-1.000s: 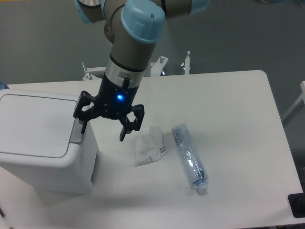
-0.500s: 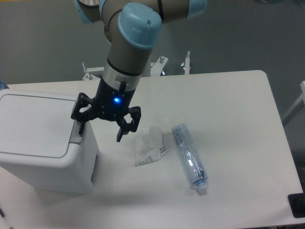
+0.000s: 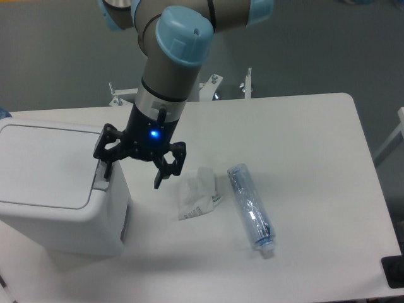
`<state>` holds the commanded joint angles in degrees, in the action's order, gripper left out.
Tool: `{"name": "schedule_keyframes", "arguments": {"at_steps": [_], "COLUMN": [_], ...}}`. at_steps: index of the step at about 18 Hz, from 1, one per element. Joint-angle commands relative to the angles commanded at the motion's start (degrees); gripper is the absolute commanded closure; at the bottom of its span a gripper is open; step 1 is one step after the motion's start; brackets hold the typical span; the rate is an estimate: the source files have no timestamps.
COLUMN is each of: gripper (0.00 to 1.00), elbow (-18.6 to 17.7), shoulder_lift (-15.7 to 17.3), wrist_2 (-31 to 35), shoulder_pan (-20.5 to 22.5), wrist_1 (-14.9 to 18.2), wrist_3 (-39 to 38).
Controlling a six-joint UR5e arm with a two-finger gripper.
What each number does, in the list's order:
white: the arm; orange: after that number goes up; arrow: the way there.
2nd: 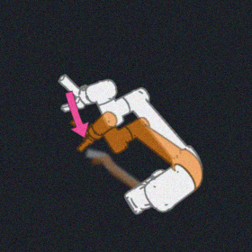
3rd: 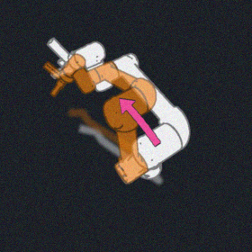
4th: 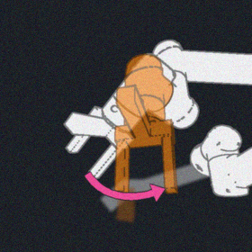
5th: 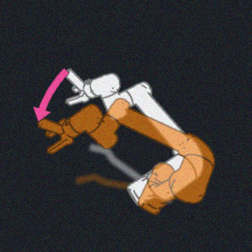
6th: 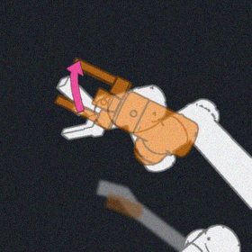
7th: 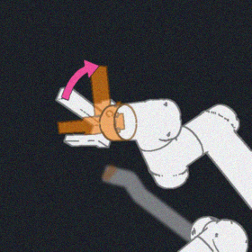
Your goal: Open the trash can
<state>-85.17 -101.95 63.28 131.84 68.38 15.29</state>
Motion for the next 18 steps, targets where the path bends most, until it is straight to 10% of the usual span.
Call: {"name": "schedule_keyframes", "arguments": {"at_steps": [18], "gripper": [0.00], "elbow": [2.99], "shoulder_lift": [-0.18], "wrist_2": [0.00], "shoulder_pan": [1.49], "wrist_1": [-0.88], "wrist_3": [0.53]}}
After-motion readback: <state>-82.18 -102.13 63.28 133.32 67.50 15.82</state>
